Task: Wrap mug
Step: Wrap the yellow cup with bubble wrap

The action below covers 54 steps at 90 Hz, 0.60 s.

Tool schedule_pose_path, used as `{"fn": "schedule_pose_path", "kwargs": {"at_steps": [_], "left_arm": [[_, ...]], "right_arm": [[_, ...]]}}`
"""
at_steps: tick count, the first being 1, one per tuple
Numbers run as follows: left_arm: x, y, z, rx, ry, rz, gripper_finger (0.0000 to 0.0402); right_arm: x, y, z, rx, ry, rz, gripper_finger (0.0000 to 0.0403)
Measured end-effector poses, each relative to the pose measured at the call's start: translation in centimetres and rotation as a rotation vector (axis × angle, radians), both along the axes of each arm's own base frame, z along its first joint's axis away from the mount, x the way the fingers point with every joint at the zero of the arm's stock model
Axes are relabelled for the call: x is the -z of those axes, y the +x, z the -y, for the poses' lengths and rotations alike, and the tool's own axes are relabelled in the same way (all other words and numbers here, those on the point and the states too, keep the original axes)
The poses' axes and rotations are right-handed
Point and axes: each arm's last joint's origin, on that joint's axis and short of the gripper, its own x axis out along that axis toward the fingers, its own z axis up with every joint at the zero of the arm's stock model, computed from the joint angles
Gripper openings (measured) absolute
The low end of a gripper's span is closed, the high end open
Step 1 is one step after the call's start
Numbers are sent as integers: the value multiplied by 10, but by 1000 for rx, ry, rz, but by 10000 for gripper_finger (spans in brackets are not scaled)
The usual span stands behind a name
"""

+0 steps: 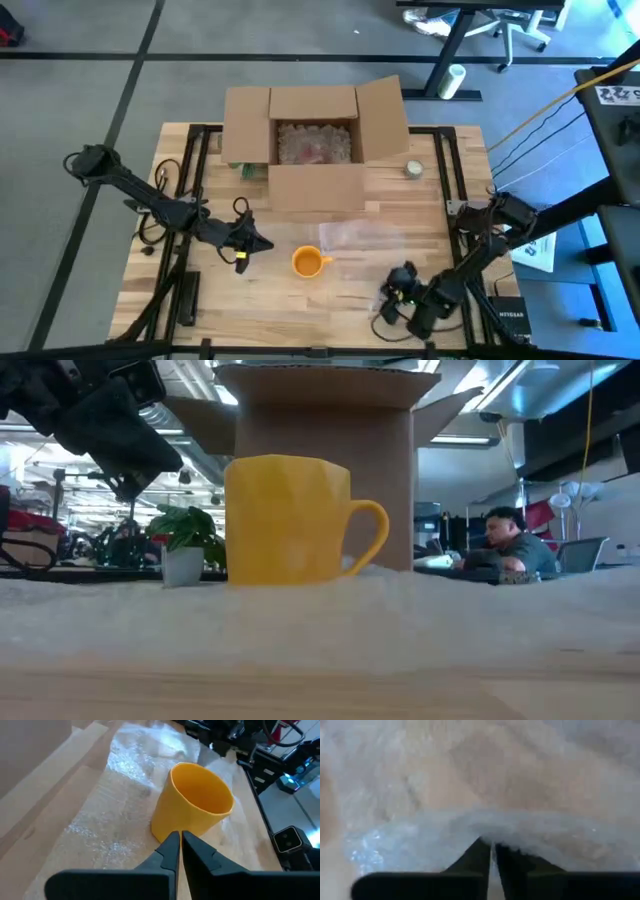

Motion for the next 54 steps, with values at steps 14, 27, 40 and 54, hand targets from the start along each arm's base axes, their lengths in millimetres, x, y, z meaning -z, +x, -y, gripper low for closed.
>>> {"fn": "schedule_pose_path", "kwargs": {"at_steps": [14,27,40,54], "left_arm": [[0,0,1,9,-2,-1,0],[0,-1,4,28,8,0,0],[0,-3,6,43,9,0,0],[0,-4,9,57,13,0,0]], "right_arm": [[-10,21,11,-32,-33,35,2],[-33,41,20,-92,-89,127,1],[-56,59,33,-149,-156,206,0],[-76,85,48,-259,-186,315,0]]}}
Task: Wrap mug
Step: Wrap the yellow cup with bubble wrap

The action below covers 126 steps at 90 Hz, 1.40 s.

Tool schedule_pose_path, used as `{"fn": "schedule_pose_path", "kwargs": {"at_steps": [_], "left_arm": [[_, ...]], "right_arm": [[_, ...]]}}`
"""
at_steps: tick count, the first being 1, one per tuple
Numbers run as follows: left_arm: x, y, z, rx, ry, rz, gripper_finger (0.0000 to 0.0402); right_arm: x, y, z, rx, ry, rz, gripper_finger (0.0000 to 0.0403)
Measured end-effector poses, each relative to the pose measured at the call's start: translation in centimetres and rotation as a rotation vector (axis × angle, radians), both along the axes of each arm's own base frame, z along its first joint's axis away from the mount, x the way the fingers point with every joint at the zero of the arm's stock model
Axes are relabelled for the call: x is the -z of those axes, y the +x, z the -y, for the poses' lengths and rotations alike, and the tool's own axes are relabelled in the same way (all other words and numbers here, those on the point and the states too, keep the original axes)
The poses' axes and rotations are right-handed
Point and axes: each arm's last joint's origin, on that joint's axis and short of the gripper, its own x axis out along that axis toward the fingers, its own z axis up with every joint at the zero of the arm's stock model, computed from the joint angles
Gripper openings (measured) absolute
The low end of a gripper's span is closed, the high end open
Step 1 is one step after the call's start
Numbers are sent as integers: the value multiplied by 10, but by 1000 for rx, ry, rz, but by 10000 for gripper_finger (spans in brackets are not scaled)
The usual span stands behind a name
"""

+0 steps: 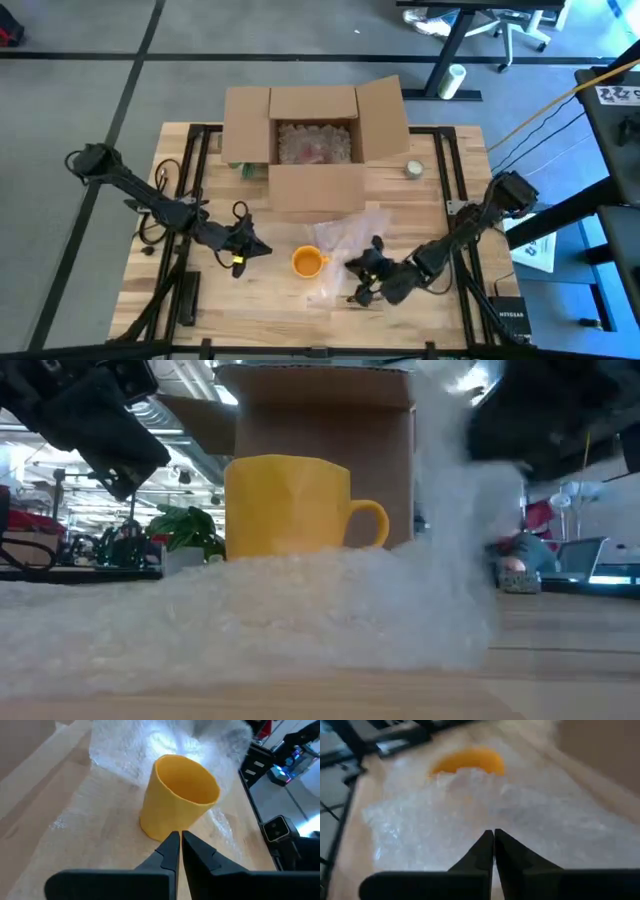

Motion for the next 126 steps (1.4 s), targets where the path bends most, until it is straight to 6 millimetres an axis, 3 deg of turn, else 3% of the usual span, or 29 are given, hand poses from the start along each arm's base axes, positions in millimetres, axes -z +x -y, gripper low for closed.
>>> {"fn": "schedule_pose_path", "kwargs": {"at_steps": [17,33,41,54,79,88,106,126], "left_arm": [[0,0,0,4,9,2,0],[-1,0,0,7,12,8,0],[-1,0,0,5,8,9,0],[-1,-1,2,17,7,10,0],[-3,-7,17,82,-11,30,0],[-3,-10,21,85,-12,35,0],[-4,-13,25,88,-3,47,0],[-5,-15,29,104,-13,62,0]], "right_arm": [[-13,36,33,-134,61,-3,0],[-48,65,52,-252,23,70,0],[-57,81,60,-323,54,35,0],[-49,111,64,-419,111,-81,0],[-28,165,46,-690,262,-133,0],[-32,176,42,-748,291,-128,0],[-45,178,40,-745,314,-140,10],[-47,177,42,-687,310,-221,84]]}}
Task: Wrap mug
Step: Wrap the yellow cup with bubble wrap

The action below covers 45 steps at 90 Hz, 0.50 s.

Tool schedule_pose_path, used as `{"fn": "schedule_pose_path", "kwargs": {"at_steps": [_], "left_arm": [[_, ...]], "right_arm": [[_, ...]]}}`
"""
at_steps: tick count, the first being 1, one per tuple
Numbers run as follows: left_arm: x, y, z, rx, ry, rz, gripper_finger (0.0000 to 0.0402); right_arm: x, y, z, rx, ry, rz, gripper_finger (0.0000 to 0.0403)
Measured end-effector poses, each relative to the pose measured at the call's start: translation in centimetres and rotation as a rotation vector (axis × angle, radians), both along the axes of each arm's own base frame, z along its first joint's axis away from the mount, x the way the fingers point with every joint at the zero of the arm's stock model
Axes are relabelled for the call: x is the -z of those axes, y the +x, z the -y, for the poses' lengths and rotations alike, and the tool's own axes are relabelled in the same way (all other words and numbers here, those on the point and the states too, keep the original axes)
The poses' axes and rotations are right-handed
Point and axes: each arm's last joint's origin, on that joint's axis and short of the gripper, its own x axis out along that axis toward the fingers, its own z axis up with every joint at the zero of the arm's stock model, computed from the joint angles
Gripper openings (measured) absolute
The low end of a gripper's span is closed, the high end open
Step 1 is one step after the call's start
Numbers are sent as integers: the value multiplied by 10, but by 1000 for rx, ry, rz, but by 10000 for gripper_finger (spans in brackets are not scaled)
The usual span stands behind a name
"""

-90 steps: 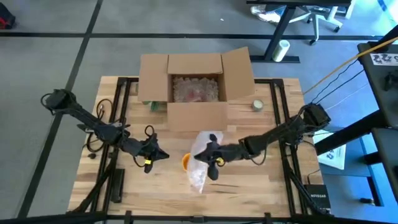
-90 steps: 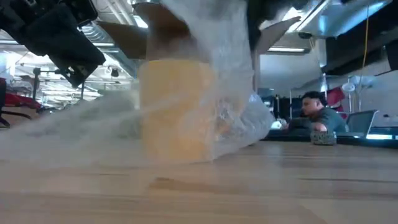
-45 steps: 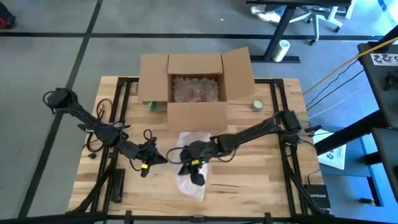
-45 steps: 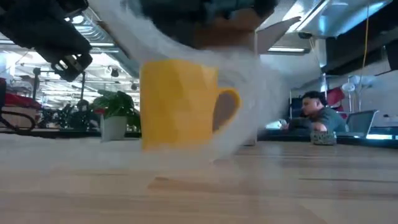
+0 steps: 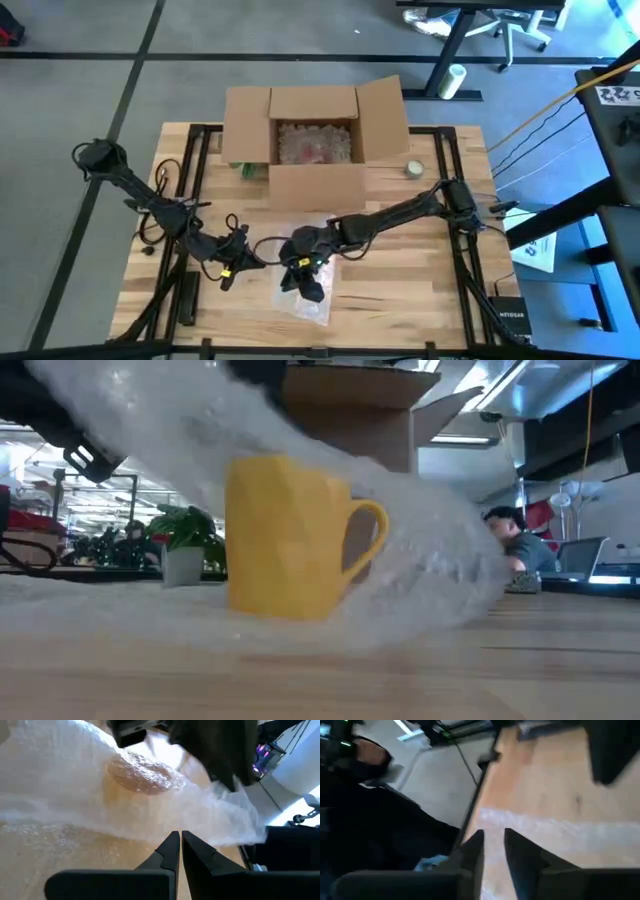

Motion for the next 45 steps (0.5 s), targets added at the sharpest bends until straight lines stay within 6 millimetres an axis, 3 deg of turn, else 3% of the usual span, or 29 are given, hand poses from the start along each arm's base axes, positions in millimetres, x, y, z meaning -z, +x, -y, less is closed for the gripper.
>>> {"fn": "schedule_pose_path", "kwargs": {"at_steps": [12,23,33,45], "left_arm": [[0,-1,1,6,1,1,0],[0,-1,1,-19,22,11,0],[0,-1,0,-40,55,23,0],[0,-1,-2,-92,96,32,0]], "right_arm": [[-5,0,5,6,-12,-70,127],[-17,-2,9,28,-64,-154,131],[-35,-3,9,32,-138,-154,104],[-54,-7,10,5,-191,-188,31]]}}
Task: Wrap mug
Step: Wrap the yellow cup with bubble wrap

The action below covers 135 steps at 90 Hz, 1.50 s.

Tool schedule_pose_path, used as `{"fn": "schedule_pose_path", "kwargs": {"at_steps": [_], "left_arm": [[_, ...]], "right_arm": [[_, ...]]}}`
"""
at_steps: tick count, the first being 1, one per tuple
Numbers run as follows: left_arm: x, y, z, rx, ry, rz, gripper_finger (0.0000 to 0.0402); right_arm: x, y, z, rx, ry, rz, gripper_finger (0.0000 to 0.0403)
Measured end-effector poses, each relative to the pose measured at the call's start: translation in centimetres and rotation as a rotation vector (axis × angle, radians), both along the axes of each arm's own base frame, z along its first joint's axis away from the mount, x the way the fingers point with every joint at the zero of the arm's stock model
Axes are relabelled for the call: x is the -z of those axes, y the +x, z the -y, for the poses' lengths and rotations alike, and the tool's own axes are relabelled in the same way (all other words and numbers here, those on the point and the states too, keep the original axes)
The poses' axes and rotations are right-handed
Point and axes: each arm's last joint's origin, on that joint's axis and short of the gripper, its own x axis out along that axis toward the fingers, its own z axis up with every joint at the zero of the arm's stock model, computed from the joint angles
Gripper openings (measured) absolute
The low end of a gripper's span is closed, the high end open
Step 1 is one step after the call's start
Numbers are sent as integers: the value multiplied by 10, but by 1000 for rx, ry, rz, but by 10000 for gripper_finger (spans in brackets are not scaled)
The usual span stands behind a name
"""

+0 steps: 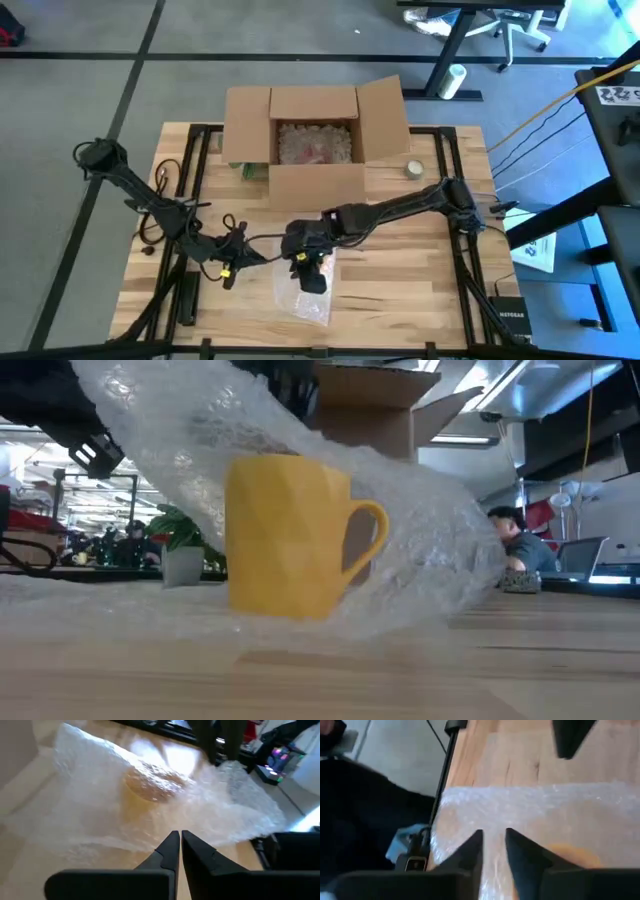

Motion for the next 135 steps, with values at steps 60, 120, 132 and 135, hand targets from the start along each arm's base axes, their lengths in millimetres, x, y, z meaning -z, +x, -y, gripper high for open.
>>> {"fn": "schedule_pose_path", "kwargs": {"at_steps": [60,120,132,135], "left_arm": [[21,-38,-5,-187,5,-171,0],[43,-8,21,-108,-160,64,0],[31,22,38,-63,-44,110,0],[29,30,41,-64,-14,110,0]], "right_arm": [[37,-4,8,196,-103,-227,0],[100,16,3,275,-54,-350,0],[95,22,0,256,-15,-298,0],[94,22,0,256,-15,-299,0]]}}
